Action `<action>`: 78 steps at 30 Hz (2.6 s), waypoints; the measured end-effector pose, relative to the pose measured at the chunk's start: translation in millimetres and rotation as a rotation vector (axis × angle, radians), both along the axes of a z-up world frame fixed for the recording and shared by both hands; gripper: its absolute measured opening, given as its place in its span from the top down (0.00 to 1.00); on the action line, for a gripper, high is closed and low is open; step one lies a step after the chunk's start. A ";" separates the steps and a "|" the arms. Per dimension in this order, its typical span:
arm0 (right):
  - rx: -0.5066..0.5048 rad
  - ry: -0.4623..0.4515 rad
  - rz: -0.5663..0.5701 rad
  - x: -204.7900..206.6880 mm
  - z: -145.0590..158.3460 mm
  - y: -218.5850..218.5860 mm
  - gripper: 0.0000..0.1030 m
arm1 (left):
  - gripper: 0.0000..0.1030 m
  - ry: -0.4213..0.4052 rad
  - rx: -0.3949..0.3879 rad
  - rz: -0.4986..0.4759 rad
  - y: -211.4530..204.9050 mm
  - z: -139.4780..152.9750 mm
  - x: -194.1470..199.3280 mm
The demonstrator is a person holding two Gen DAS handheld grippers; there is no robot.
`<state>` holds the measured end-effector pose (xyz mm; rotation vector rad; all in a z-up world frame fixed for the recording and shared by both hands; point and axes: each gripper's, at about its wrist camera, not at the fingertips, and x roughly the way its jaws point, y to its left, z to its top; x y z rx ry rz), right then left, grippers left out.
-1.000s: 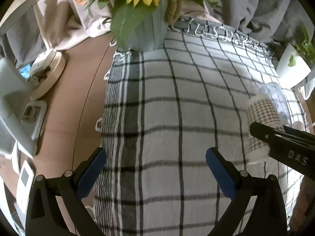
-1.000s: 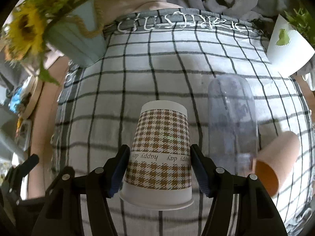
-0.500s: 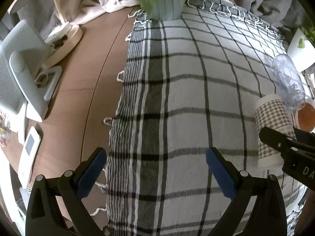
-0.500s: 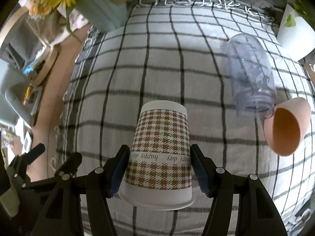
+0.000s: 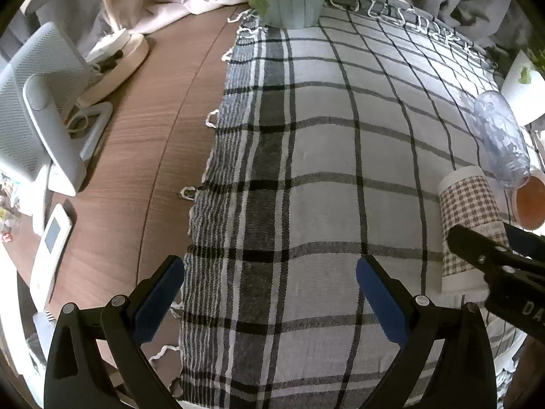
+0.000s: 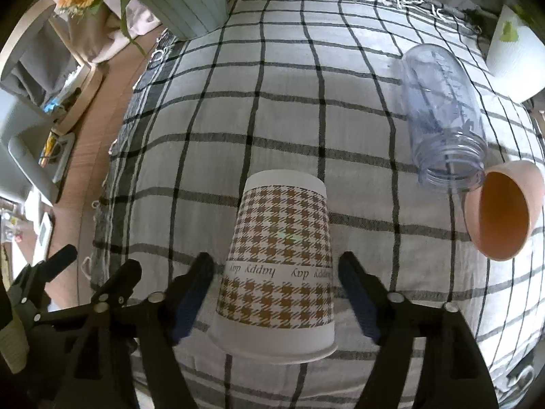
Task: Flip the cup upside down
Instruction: 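Bring the paper cup to the left gripper while the left gripper closes on it, then rotate the paper cup with the left gripper so its mouth faces down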
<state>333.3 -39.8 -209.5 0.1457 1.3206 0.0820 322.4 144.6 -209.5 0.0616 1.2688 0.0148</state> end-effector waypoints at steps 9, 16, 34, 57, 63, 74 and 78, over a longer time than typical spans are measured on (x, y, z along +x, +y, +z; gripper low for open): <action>0.009 -0.207 -0.110 -29.2 64.5 -34.6 0.26 | 0.00 -0.051 -0.040 -0.037 -27.8 41.6 4.7; 0.021 -0.275 -0.227 -36.2 87.4 -80.0 0.26 | 0.00 0.006 -0.131 -0.189 -87.2 56.9 25.7; 0.057 -0.252 -0.412 -18.0 69.4 -153.6 0.26 | 0.21 0.310 -0.156 -0.208 -148.8 -0.6 77.1; 0.053 -0.290 -0.367 -33.6 83.0 -153.8 0.26 | 0.48 0.172 -0.207 -0.131 -141.1 23.7 42.9; 0.024 -0.306 -0.325 -47.2 88.8 -151.4 0.26 | 0.48 0.109 -0.205 -0.111 -138.2 37.7 14.7; 0.007 -0.294 -0.278 -72.9 83.4 -152.3 0.26 | 0.48 0.075 -0.183 -0.107 -142.4 45.2 -32.5; -0.002 -0.294 -0.265 -79.6 82.3 -152.4 0.26 | 0.48 0.075 -0.182 -0.105 -145.3 42.6 -45.2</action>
